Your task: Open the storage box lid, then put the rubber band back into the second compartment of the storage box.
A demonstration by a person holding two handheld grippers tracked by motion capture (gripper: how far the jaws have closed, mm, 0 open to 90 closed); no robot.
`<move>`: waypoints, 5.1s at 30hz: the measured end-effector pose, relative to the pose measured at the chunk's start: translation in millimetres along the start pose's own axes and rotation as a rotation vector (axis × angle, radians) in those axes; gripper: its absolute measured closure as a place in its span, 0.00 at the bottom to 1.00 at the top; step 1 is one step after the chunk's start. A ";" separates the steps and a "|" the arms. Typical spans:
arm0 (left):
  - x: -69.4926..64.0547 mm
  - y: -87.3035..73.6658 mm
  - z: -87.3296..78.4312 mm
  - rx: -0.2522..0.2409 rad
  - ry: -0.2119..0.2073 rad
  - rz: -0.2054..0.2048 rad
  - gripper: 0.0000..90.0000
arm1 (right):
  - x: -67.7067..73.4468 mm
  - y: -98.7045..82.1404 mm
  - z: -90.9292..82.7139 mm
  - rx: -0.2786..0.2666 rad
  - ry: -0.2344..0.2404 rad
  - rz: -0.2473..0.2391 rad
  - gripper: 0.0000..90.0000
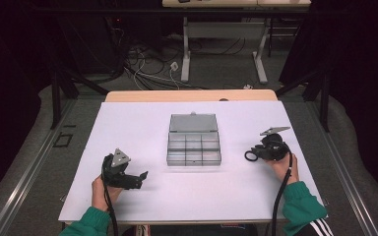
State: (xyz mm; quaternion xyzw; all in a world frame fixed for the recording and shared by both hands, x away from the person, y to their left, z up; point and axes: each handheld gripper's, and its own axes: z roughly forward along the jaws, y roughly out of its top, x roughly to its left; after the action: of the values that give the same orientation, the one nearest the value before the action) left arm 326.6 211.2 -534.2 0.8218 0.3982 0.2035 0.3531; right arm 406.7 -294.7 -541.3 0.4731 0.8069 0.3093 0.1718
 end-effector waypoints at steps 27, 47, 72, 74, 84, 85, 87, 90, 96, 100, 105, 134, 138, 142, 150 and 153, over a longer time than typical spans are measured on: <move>0.8 -0.6 0.2 0.014 0.000 0.000 0.00 | -2.3 -0.2 8.5 0.060 0.009 0.009 0.93; -0.3 -0.2 -0.4 0.010 0.006 0.000 0.00 | 0.2 2.2 1.3 0.015 -0.018 0.002 0.98; -1.3 0.1 3.5 0.020 -0.015 0.009 0.00 | 23.9 15.1 -8.5 -0.086 0.018 -0.023 0.98; -0.7 -0.2 3.8 0.018 -0.016 0.008 0.00 | 27.0 16.5 -7.7 -0.092 0.023 -0.025 0.98; -2.2 0.1 4.5 0.020 -0.016 0.005 0.00 | 38.8 22.1 -10.1 -0.115 0.038 -0.046 0.98; -2.7 0.0 4.4 0.017 -0.014 0.005 0.00 | 39.6 22.6 -10.3 -0.118 0.039 -0.044 0.98; -3.3 0.5 3.5 0.019 -0.011 0.011 0.00 | 41.3 23.5 -10.8 -0.123 0.042 -0.038 0.98; -3.9 0.9 3.3 0.019 -0.015 0.015 0.00 | 44.8 25.6 -12.0 -0.134 0.048 -0.046 0.98; -3.6 0.9 6.1 0.017 -0.012 0.021 0.00 | 49.9 31.3 -11.6 -0.148 0.058 -0.056 0.98; -5.3 1.5 5.0 0.033 -0.014 0.020 0.00 | 54.6 35.1 -11.9 -0.151 0.055 -0.065 0.98; -7.7 2.7 2.9 0.016 -0.008 0.031 0.00 | 59.4 40.1 -12.4 -0.169 0.072 -0.069 0.98; -8.3 2.3 3.4 0.024 -0.010 0.023 0.00 | 95.1 66.5 11.8 -0.163 0.142 -0.135 0.98; -7.3 1.7 3.9 0.020 -0.014 0.021 0.00 | 95.4 67.5 11.6 -0.170 0.143 -0.142 0.98; -7.9 1.9 2.4 0.017 -0.008 0.018 0.00 | 100.1 69.1 9.8 -0.164 0.143 -0.155 0.98; -10.3 2.5 3.6 0.016 -0.010 0.025 0.00 | 104.7 73.6 14.2 -0.163 0.154 -0.157 0.98; -9.8 2.1 2.8 0.011 -0.013 0.016 0.00 | 109.3 78.5 17.0 -0.157 0.153 -0.175 0.98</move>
State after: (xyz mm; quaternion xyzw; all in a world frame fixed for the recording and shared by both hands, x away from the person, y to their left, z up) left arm 323.5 201.4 -535.1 0.8284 0.3902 0.1986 0.3494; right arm 414.0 -165.6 -500.4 0.3610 0.8292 0.3904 0.1725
